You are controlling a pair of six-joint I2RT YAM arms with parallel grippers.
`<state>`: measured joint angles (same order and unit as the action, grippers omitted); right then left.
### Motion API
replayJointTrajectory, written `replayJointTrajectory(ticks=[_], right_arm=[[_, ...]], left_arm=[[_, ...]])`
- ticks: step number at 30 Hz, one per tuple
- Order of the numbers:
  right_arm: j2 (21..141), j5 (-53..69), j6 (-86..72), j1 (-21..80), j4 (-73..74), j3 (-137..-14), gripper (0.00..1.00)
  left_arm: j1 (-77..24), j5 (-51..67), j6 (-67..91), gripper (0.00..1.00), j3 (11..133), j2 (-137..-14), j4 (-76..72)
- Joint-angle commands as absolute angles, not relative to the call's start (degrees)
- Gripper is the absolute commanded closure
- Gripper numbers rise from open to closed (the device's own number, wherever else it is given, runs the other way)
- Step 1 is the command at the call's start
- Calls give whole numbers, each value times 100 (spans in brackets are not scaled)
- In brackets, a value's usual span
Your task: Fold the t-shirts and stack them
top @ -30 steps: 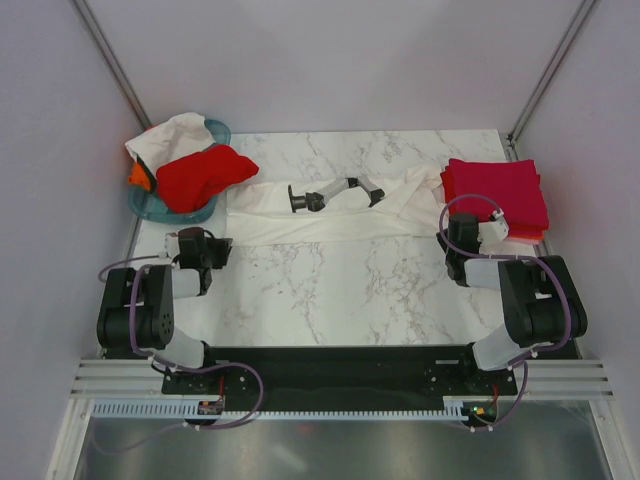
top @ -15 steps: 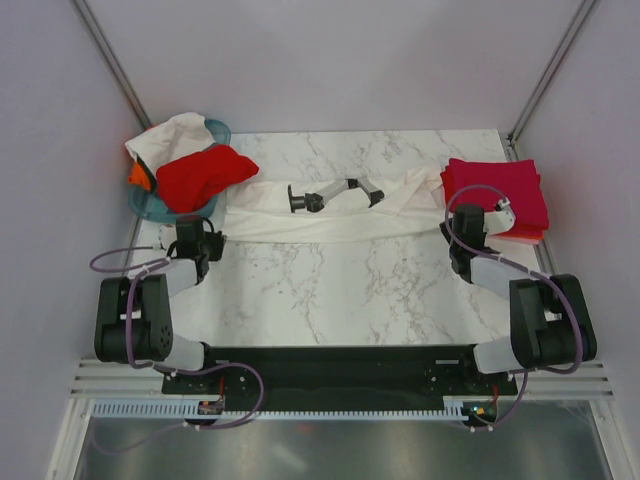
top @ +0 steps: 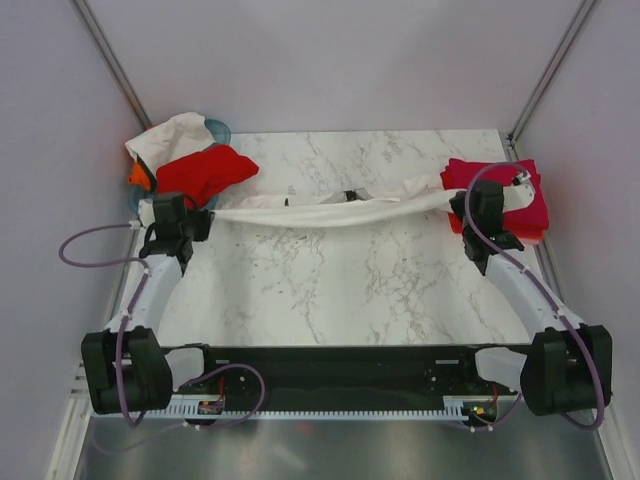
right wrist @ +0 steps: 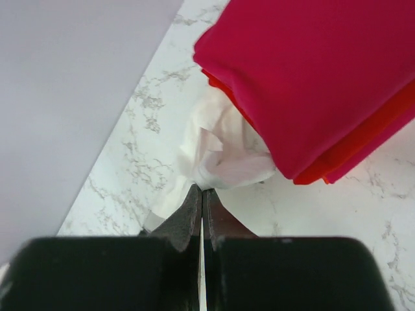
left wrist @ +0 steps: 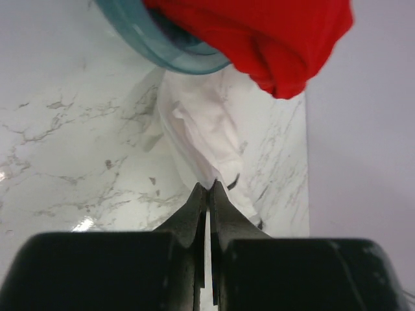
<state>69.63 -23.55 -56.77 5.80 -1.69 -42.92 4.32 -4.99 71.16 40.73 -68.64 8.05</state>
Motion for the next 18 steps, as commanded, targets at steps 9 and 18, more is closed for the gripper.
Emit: replayJointTrajectory(ticks=[9,18], right_arm=[[5600,-1960,-4992,571,1072,-6607,100],[5027,-1925,-4729,580,1256,-7487,100]], left_arm=[[756,-220,6574,98,6563,-5538,2521],[773,-193,6601,98,7513,-5238,2874]])
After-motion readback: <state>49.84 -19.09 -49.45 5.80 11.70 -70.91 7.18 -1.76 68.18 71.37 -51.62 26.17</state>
